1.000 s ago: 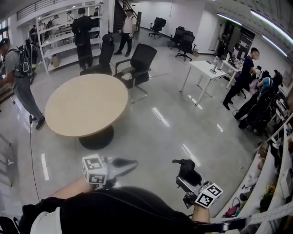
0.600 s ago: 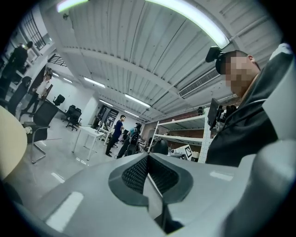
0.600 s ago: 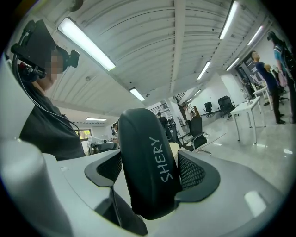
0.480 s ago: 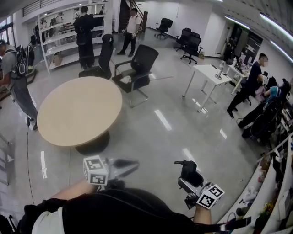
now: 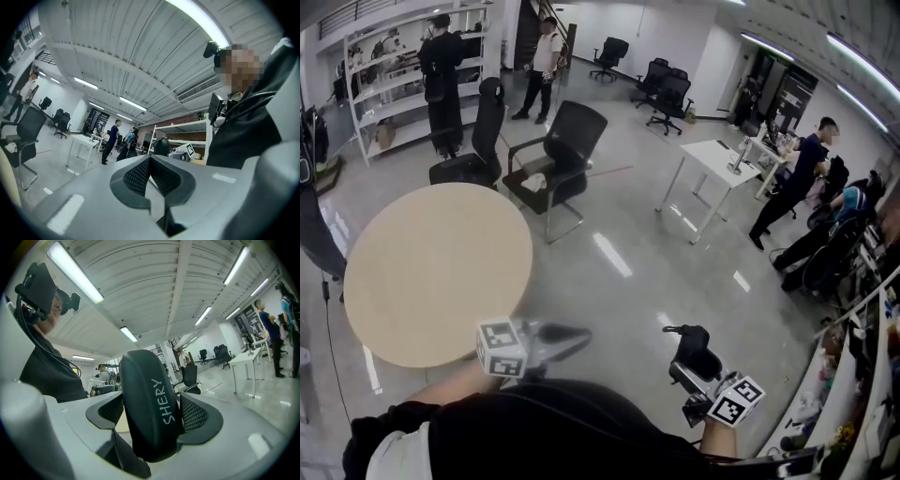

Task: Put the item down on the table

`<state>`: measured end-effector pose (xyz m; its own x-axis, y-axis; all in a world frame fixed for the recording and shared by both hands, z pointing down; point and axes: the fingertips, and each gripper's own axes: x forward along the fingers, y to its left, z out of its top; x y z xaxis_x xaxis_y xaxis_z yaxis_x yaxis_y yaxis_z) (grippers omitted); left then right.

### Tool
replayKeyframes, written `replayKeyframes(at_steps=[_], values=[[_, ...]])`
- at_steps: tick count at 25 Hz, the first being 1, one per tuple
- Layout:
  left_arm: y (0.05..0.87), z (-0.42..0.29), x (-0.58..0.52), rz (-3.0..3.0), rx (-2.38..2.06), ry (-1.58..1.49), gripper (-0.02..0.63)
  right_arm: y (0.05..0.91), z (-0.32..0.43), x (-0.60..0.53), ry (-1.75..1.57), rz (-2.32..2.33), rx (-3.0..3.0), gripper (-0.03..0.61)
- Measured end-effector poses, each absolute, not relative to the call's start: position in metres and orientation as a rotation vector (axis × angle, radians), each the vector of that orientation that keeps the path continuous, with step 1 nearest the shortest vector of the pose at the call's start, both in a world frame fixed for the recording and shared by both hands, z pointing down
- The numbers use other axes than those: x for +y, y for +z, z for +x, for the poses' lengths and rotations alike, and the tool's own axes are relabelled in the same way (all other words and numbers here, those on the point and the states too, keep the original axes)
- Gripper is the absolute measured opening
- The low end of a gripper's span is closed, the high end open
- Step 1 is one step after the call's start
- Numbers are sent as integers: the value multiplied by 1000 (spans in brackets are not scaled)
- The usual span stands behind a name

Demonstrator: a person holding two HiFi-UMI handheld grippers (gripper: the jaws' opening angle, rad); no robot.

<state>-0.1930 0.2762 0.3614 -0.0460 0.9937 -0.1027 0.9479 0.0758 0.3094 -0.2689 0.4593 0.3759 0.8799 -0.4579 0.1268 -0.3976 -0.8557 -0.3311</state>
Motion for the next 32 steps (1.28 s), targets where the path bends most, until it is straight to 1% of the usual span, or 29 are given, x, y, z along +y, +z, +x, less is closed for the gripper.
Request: replayKeyframes(at_steps=[4, 9, 13, 18, 23, 26, 29, 32], values=[[365, -134, 279, 1929, 2104, 243, -3, 376, -210, 459, -276, -2757, 618, 387], [378, -69, 294, 1908, 2092, 297, -3, 394, -152, 468, -349, -2728, 591, 387], [395, -24, 321, 1926, 2062, 348, -3, 407, -110, 506, -354, -2693, 564, 387], [407, 34, 377, 1994, 2010, 348, -3, 427, -39, 567, -365, -2661, 646, 387], [408, 116, 458, 2125, 1865, 324, -3, 439, 64, 657, -392, -2623, 790, 387], [402, 156, 495, 2203, 1742, 341, -3, 427, 132, 698, -398, -2602, 968, 387], [395, 200, 514, 2297, 1584, 334, -3, 420, 200, 726, -390, -2574, 1121, 386], [398, 221, 514, 2376, 1458, 377, -3, 427, 249, 734, -398, -2509, 1208, 385]])
